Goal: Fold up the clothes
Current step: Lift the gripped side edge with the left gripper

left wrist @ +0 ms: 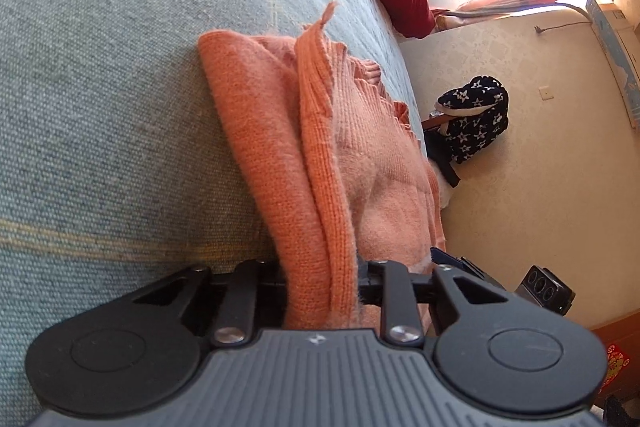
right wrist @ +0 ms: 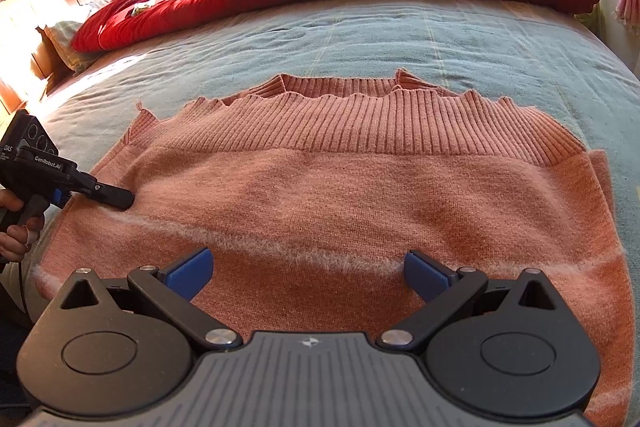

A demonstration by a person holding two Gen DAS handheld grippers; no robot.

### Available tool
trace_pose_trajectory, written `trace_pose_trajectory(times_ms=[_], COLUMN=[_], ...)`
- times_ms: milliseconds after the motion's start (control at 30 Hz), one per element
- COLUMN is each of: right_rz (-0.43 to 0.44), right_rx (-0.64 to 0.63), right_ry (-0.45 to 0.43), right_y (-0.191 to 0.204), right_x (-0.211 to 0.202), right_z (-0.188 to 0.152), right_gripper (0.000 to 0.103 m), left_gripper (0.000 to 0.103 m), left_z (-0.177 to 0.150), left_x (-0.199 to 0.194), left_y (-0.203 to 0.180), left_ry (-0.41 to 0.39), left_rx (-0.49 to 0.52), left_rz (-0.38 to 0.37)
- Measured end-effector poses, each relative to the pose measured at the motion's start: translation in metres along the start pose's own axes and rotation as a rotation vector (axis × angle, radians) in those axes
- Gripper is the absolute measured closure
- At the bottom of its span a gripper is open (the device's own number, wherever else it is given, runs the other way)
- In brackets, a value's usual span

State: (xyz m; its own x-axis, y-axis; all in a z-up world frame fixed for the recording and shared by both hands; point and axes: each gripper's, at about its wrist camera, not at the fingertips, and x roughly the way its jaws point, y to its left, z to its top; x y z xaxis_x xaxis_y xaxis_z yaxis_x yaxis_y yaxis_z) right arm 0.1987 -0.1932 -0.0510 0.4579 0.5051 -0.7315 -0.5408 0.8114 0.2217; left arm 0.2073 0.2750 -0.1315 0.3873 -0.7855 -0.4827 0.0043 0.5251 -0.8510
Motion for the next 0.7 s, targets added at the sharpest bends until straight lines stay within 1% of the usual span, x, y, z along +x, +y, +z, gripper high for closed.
trace_pose_trajectory(times_ms=[267, 567, 700], right_rz=[0.118, 0.179, 0.236], right_rx=[0.032, -0.014, 0.005], right_ry=[-0.048, -0.071, -0.075], right_y=[0.011, 0.031, 0.032], right_x=[0.0, 0.006, 0.011], right_z=[0.013, 0.02, 0.027], right_gripper=[0.0, 0.0, 0.0], left_gripper=[0.078, 0.078, 0.078], left_z=[-0.003, -0.002, -0.003], left_x=[-0.001, -0.002, -0.005], left_y=[-0.001, 0.002, 0.004], left_ry=[-0.025, -0.015, -0.018], left_rx=[0.033, 0.047, 0.058], left_rz=[0.021, 0.019, 0.015])
